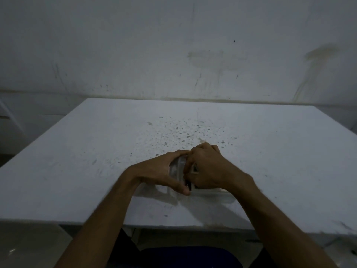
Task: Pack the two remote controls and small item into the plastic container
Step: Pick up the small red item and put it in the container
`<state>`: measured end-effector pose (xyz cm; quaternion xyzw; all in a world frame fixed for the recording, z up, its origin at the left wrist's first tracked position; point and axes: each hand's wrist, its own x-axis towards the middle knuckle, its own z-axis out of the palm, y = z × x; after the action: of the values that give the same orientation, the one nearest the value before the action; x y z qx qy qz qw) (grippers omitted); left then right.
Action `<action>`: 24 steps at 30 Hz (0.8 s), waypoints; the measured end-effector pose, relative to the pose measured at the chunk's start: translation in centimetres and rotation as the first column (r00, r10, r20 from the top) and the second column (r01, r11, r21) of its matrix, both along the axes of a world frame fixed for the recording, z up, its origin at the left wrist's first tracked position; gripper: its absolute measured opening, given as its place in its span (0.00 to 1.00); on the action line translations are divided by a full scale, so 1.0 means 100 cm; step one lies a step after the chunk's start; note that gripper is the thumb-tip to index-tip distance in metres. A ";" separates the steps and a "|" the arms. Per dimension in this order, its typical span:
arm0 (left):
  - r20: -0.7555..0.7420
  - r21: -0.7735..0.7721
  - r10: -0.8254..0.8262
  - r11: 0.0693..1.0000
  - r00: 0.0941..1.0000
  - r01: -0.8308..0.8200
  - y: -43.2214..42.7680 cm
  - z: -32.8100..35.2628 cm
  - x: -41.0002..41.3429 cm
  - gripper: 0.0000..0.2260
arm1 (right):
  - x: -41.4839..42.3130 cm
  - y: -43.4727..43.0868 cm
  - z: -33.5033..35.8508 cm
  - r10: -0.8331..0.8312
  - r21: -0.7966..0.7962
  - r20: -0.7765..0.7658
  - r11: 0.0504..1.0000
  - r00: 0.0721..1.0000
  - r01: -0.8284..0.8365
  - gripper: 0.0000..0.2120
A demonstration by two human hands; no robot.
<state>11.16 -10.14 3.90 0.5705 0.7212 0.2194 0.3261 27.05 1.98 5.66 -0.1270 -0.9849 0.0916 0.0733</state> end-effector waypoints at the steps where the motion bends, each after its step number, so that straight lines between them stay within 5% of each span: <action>1: -0.007 0.000 -0.001 1.000 1.000 0.001 0.000 0.000 0.001 0.50 | -0.001 -0.001 0.001 -0.005 0.001 0.005 1.000 1.000 0.005 0.11; 6: 0.048 0.010 -0.030 1.000 0.998 0.030 0.001 -0.003 -0.007 0.47 | -0.002 0.008 0.005 0.013 -0.193 -0.074 0.981 0.997 -0.027 0.08; 10: 0.349 0.051 -0.107 0.994 0.931 0.095 0.002 0.004 -0.039 0.38 | 0.001 0.041 0.018 -0.126 -0.309 -0.184 0.949 0.975 0.065 0.08; 14: 0.528 0.109 0.170 0.958 0.832 -0.265 0.045 0.008 -0.060 0.25 | -0.002 0.103 0.028 -0.257 -0.320 -0.198 0.929 0.946 0.185 0.10; 17: 0.313 0.261 0.372 0.851 0.874 -0.456 0.094 -0.006 -0.060 0.18 | -0.010 0.139 0.023 -0.355 -0.290 -0.179 0.910 0.918 0.295 0.10; 22: -0.274 0.396 0.396 0.877 0.876 -0.272 0.145 -0.040 -0.064 0.27 | -0.038 0.187 -0.024 -0.434 -0.247 -0.226 0.891 0.872 0.380 0.21; 24: -0.359 0.381 0.368 0.897 0.858 -0.225 0.150 -0.050 -0.070 0.29 | -0.048 0.200 -0.046 -0.423 -0.240 -0.277 0.900 0.863 0.364 0.25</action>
<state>4.12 4.87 -1.07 0.5304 0.8082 0.2548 0.0252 22.27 21.97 1.06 -0.3155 -0.9001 0.1825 0.2386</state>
